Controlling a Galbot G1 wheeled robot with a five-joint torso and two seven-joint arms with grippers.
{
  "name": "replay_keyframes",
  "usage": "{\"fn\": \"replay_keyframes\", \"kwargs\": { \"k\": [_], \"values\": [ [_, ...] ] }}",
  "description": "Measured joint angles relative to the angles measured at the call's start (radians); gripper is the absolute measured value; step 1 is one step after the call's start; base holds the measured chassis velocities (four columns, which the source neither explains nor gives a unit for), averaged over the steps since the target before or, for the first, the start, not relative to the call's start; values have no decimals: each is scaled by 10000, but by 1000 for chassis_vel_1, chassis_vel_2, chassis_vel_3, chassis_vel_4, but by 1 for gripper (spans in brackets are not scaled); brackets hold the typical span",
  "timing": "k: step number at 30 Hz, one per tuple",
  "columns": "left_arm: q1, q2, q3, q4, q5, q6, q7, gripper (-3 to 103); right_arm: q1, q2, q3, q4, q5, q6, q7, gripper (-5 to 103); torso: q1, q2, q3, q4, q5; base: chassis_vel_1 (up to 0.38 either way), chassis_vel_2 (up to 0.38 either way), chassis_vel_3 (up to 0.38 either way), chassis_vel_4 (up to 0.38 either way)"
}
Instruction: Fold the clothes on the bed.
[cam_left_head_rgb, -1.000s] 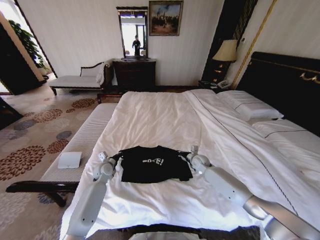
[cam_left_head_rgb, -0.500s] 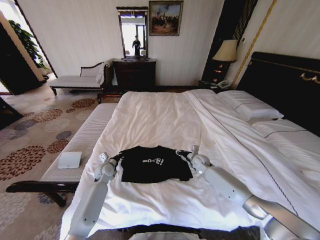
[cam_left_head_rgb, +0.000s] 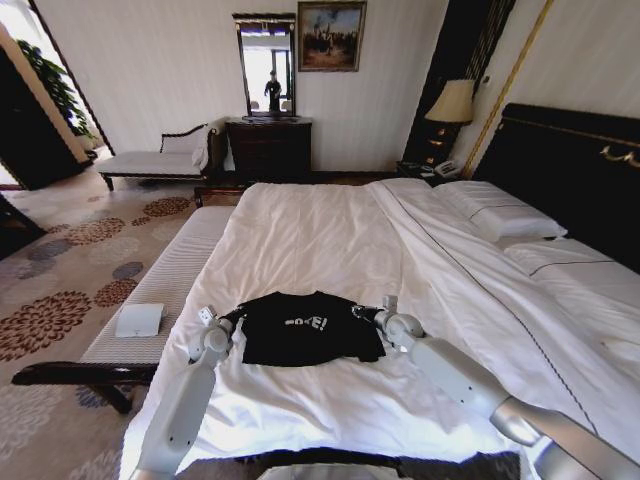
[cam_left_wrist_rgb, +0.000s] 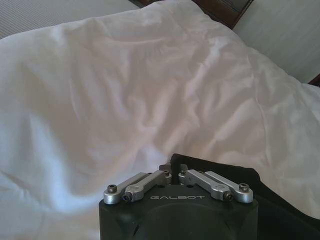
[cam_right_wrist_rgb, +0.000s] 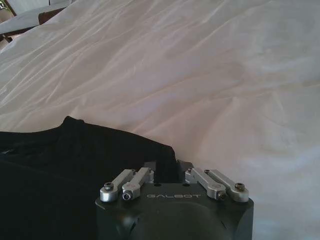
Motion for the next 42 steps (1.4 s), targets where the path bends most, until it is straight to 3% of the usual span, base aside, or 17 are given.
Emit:
{"fn": "replay_keyframes", "kwargs": {
  "k": [7,15,20,21,25,27,30,42],
  "values": [
    [-27,32,26,1,0,-35,28,0,-25,25,87,-35,-67,206,-20,2,0,0,0,0,0,0,0,0,0],
    [-63,130,40,-137,-106,-291,146,0,-300,-91,436,258,-139,667,-362,0,0,0,0,0,0,0,0,0,0],
    [-187,642,34,-897,-600,-800,273,0,-1187,-378,1718,1314,-334,2408,-1489,0,0,0,0,1,-1,0,0,0,0],
    [-187,642,34,-897,-600,-800,273,0,-1187,-378,1718,1314,-334,2408,-1489,0,0,0,0,1,-1,0,0,0,0],
    [-755,1384,66,-1953,-1506,-1017,252,0,-1963,-795,3012,2499,-158,3650,-2499,0,0,0,0,0,0,0,0,0,0],
    [-921,1525,71,-2168,-1700,-1035,241,0,-2082,-914,3256,2789,-17,3792,-2640,0,0,0,0,0,2,0,0,0,0],
    [-1780,2062,62,-3023,-2650,-1074,86,0,-2270,-1474,4137,3941,736,4268,-3002,0,0,0,0,-2,0,0,0,0,0],
    [-5157,3869,238,-4082,-5036,-1105,-748,0,-348,-3199,5566,5631,2406,4602,-2995,0,2,0,1,1,-2,0,0,0,0]
  ]
}}
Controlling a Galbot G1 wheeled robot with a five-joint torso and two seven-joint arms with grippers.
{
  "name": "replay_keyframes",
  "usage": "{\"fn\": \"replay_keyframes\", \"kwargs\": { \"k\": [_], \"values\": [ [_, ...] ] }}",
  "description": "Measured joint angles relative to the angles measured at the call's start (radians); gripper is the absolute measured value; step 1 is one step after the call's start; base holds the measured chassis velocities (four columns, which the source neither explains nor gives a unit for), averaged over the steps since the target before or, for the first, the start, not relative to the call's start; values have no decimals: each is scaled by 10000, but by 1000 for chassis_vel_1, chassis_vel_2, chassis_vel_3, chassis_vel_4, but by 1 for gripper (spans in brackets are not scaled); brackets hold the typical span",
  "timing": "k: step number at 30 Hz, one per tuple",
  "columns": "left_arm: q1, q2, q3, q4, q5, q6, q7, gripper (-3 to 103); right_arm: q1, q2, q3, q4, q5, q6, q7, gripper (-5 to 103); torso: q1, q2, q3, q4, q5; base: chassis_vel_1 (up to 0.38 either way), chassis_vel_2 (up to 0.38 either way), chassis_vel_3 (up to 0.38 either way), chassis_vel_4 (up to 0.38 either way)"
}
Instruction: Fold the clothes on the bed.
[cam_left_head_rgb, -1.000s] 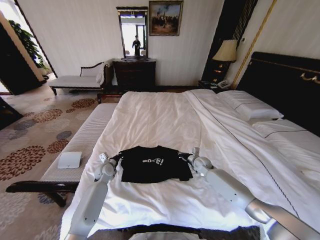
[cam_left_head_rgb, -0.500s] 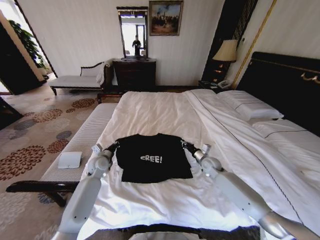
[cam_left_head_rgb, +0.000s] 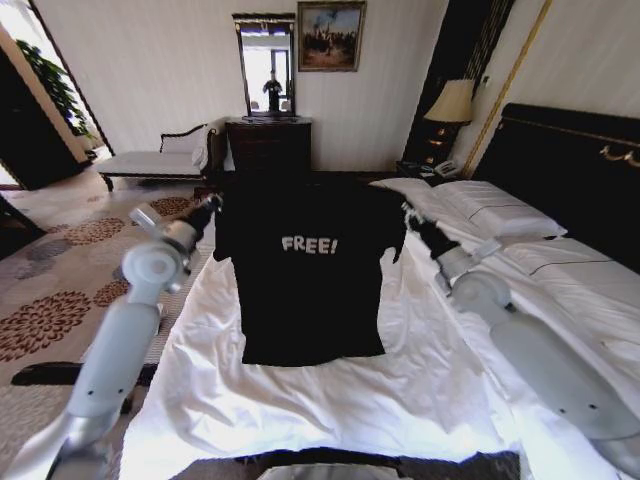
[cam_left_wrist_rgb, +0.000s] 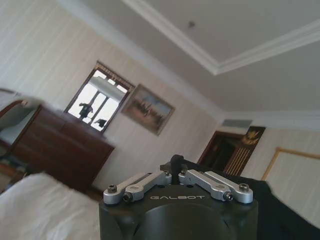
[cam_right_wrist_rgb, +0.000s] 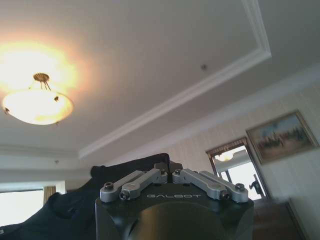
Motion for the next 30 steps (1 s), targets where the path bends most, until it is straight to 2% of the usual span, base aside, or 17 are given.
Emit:
{"fn": "replay_keyframes", "kwargs": {
  "k": [3,10,12,13,15,17,18,21,22,23,24,25,26,27,30],
  "values": [
    [-1425,897,33,-29,-1162,-76,-353,0,854,-600,384,259,457,4,158,0,-2,1,-1,-2,3,0,0,0,0],
    [-1977,1955,13,-346,-2032,-108,-374,0,1047,-1117,877,783,927,3,351,0,-2,1,-1,1,-2,0,0,0,0],
    [-1187,2416,-563,-1096,-2316,-109,-360,0,474,-1341,1322,1399,929,-22,465,0,-2,0,-1,-4,4,0,0,0,0],
    [-1187,2416,-563,-1096,-2316,-109,-360,0,474,-1341,1322,1399,929,-22,465,0,-2,0,-1,-4,4,0,0,0,0],
    [-396,2687,-1139,-1695,-2504,-113,-334,0,118,-1424,1580,1848,923,-26,610,0,-2,1,-2,-3,1,0,0,0,0],
    [746,3096,-2043,-2651,-2870,-237,-372,0,-684,-1498,2213,2571,854,-24,834,0,-2,1,-2,4,-2,0,0,0,0],
    [746,3096,-2043,-2651,-2870,-237,-372,0,-684,-1498,2213,2571,854,-24,834,0,-2,1,-2,4,-2,0,0,0,0],
    [2338,3473,-3779,-3748,-3374,-372,-423,0,-1664,-1500,3001,3340,649,-116,1231,0,-3,1,-3,-3,1,0,0,0,0],
    [3748,3663,-5342,-4449,-3859,-383,-412,0,-1888,-1437,3263,3733,540,-201,1474,0,-5,2,-3,-5,2,0,0,0,0],
    [4462,3740,-6234,-4781,-4217,-365,-417,0,-1976,-1409,3421,3944,549,-294,1606,0,-5,2,-3,2,2,0,0,0,0],
    [4462,3740,-6234,-4781,-4217,-365,-417,0,-1976,-1409,3421,3944,549,-294,1606,0,-5,2,-3,2,2,0,0,0,0],
    [5041,3783,-6969,-5071,-4638,-330,-479,0,-2087,-1403,3631,4119,594,-402,1709,0,-6,2,-4,8,4,0,0,0,0],
    [5727,3831,-7965,-5469,-5430,-246,-690,0,-2288,-1413,4083,4447,719,-618,1939,0,-6,2,-4,8,0,0,0,0,0],
    [5727,3831,-7965,-5469,-5430,-246,-690,0,-2288,-1413,4083,4447,719,-618,1939,0,-6,2,-4,8,0,0,0,0,0],
    [6064,4101,-9175,-5692,-6511,-208,-987,0,-2433,-1513,4737,4881,976,-925,2456,0,-6,3,-5,-1,-2,0,0,0,0]
  ]
}}
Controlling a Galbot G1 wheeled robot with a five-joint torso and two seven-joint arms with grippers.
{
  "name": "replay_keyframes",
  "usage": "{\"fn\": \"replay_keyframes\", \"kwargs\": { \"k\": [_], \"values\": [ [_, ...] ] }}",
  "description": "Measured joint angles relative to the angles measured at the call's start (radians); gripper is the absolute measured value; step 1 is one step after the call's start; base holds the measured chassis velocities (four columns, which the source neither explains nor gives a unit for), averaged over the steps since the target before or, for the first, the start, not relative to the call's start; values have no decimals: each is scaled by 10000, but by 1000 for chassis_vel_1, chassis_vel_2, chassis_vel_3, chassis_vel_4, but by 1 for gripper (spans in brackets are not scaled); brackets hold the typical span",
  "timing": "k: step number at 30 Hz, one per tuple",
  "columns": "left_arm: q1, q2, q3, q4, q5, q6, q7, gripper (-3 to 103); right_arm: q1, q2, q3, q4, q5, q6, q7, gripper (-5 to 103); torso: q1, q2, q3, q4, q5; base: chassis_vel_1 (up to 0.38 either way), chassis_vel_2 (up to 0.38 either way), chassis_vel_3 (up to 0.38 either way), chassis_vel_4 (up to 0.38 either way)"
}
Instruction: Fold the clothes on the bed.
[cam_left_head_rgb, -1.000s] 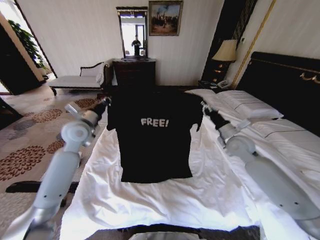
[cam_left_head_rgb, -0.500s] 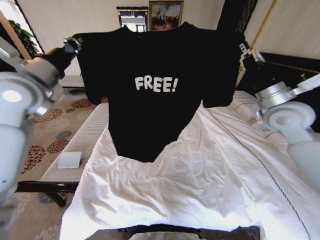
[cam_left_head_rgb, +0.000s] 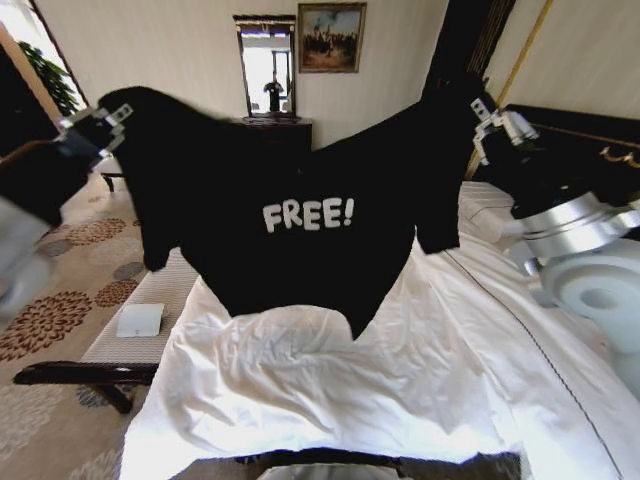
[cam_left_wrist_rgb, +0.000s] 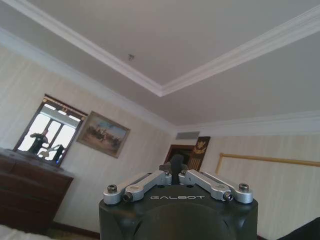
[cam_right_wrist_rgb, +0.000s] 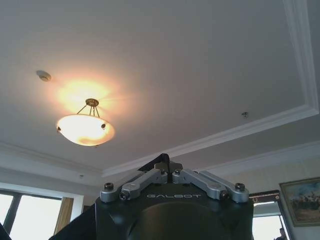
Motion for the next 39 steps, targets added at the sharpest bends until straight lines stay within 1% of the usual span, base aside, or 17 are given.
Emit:
{"fn": "replay_keyframes", "kwargs": {
  "k": [2,5,6,10,13,14,16,17,18,19,21,22,24,26,29,36,39],
  "values": [
    [-281,534,-768,-11,-911,-48,-181,0,198,-220,511,292,515,-294,515,0,1,-1,2,-3,5,0,0,0,0],
    [-445,820,-1092,-5,-1359,-49,-201,0,347,-377,831,406,884,-511,767,0,2,-1,3,-1,7,0,0,0,0],
    [-598,1098,-1386,150,-1732,62,-236,0,514,-602,1259,544,1402,-930,1201,0,3,-1,3,0,8,0,0,0,0],
    [-703,1264,-1357,557,-1847,481,-412,0,679,-861,1574,649,2043,-1684,2068,0,2,0,1,-2,3,0,0,0,0],
    [-550,917,70,1203,-491,1919,-581,0,362,-670,564,509,2180,-2689,3416,0,1,1,1,-1,-1,0,0,0,0],
    [-550,917,70,1203,-491,1919,-581,0,362,-670,564,509,2180,-2689,3416,0,1,1,1,-1,-1,0,0,0,0],
    [-369,530,1113,1476,420,2530,-457,0,91,-387,-507,228,2005,-3053,3757,0,2,1,2,0,5,0,0,0,0],
    [-364,-83,3047,1887,1771,2969,-345,0,-58,34,-2316,-446,1616,-3387,4041,0,4,0,5,1,7,0,0,0,0],
    [-392,-389,3982,2155,2530,3077,-238,0,-64,230,-3164,-826,1358,-3489,4106,0,5,-3,7,2,4,0,0,0,0],
    [-392,-389,3982,2155,2530,3077,-238,0,-64,230,-3164,-826,1358,-3489,4106,0,5,-3,7,2,4,0,0,0,0],
    [-484,-953,5765,2884,4023,3274,71,0,-16,680,-4870,-1784,637,-3594,4128,0,8,-4,8,1,3,0,0,0,0],
    [-607,-1520,7411,3716,5421,3360,262,0,37,1122,-6147,-2795,-32,-3611,4107,0,10,-4,8,-1,7,0,0,0,0],
    [-792,-2551,9422,5067,7509,3315,465,0,55,1796,-7546,-4280,-1052,-3532,3974,0,12,-7,10,0,4,0,0,0,0],
    [-829,-2828,9834,5398,7996,3257,530,0,50,1976,-7785,-4626,-1321,-3483,3910,0,11,-7,9,0,3,0,0,0,0],
    [-999,-4404,11243,6843,9736,2820,745,0,51,2879,-8348,-6141,-2375,-2935,3414,0,6,-5,6,-1,4,0,0,0,0],
    [-1176,-5152,11536,7820,10488,2196,934,0,269,3539,-8366,-7507,-3530,-2210,2363,0,5,-4,4,0,6,0,0,0,0],
    [-1353,-5462,11488,8489,10949,1545,1133,0,408,4015,-8311,-8322,-4136,-1789,2013,0,5,-3,4,2,6,0,0,0,0]
  ]
}}
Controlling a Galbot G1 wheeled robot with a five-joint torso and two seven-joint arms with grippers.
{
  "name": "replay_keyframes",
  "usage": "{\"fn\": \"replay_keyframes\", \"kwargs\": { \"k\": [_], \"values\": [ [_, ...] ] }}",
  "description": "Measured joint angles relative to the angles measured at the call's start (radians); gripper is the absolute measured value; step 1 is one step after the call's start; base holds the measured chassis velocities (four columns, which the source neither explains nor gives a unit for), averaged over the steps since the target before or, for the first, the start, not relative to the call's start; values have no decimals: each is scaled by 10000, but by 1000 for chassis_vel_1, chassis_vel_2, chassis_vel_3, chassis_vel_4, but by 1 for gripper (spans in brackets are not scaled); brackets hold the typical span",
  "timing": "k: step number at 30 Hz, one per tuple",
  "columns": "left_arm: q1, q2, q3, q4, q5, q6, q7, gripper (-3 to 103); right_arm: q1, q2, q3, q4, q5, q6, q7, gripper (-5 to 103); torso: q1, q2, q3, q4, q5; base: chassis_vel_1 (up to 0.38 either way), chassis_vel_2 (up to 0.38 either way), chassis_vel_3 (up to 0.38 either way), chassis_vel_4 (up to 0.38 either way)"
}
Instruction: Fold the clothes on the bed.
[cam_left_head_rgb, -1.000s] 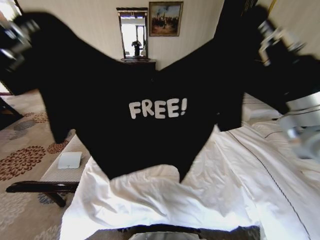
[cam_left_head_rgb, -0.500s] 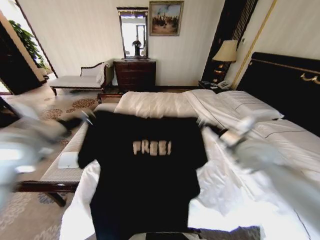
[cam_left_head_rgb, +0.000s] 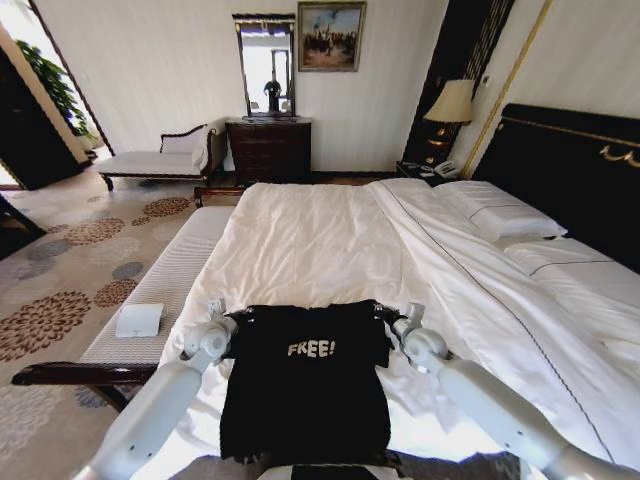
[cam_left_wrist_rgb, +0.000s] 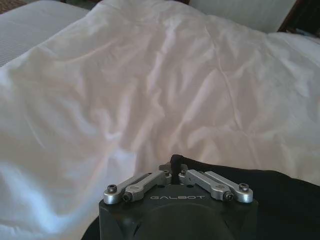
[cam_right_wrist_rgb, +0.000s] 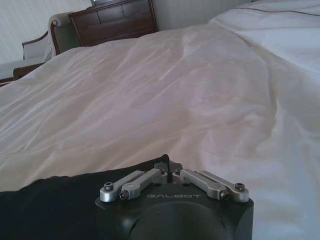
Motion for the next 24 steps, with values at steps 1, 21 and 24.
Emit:
{"fn": "replay_keyframes", "kwargs": {
  "k": [1,21,24],
  "values": [
    [0,0,0,0,0,0,0,0,0,0,0,0,0,0,0,0,0,0,0,0,0,0,0,0,0],
    [-1023,-1764,-22,2815,1436,-1700,742,0,325,1476,350,-2752,-1905,2095,-1293,0,0,1,0,-2,-1,0,0,0,0],
    [-1033,-1911,77,2876,1507,-1702,734,0,319,1611,331,-2939,-2091,2154,-1316,0,0,1,0,-1,-1,0,0,0,0]
  ]
}}
